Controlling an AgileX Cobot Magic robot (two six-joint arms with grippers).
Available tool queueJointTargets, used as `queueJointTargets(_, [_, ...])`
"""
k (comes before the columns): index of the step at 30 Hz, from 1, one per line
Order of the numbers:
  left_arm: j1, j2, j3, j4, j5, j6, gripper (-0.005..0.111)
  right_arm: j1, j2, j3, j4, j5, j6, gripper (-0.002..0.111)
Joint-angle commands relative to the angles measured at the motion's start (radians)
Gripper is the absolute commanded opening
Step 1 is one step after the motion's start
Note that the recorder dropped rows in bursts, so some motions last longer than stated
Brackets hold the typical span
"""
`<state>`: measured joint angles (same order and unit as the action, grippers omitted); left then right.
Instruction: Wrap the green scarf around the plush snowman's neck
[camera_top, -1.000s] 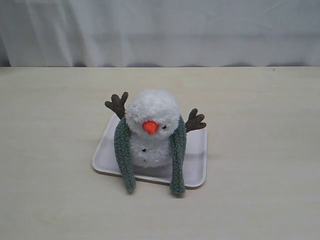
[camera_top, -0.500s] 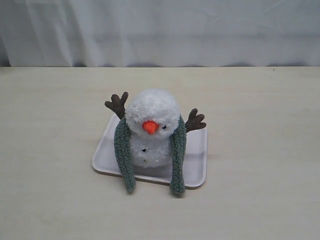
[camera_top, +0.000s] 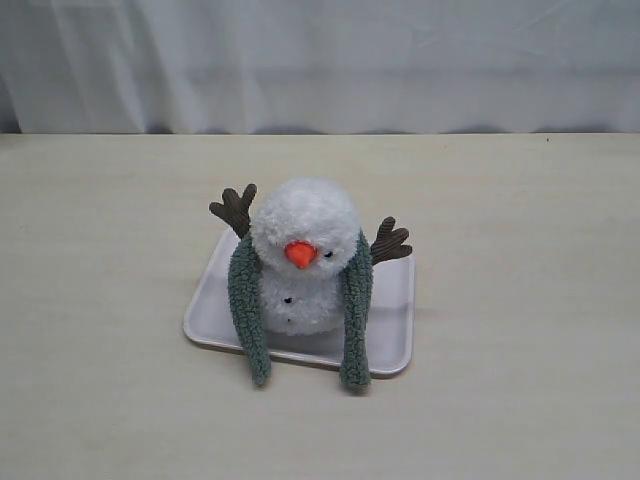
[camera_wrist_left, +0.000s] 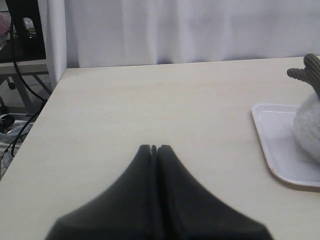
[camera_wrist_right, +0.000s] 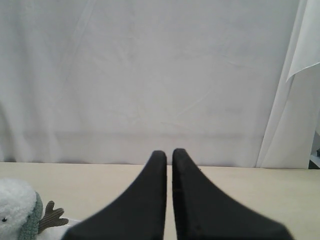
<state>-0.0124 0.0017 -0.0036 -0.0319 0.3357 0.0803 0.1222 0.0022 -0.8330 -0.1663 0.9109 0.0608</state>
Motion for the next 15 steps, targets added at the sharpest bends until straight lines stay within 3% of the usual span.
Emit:
queueJointTargets(1, [0.005, -0.002, 0.004, -0.007, -0.012, -0.003, 0.0, -0.005, -0.002, 0.048, 0.002, -0.032, -0.016, 0.004])
queueJointTargets(5, [0.005, -0.002, 0.004, -0.007, -0.012, -0.003, 0.0, -0.005, -0.002, 0.106, 0.002, -0.087, -0.016, 0.004])
queueJointTargets(15, [0.005, -0.002, 0.004, -0.007, -0.012, -0.003, 0.0, -0.005, -0.002, 0.367, 0.054, -0.441, -0.016, 0.004])
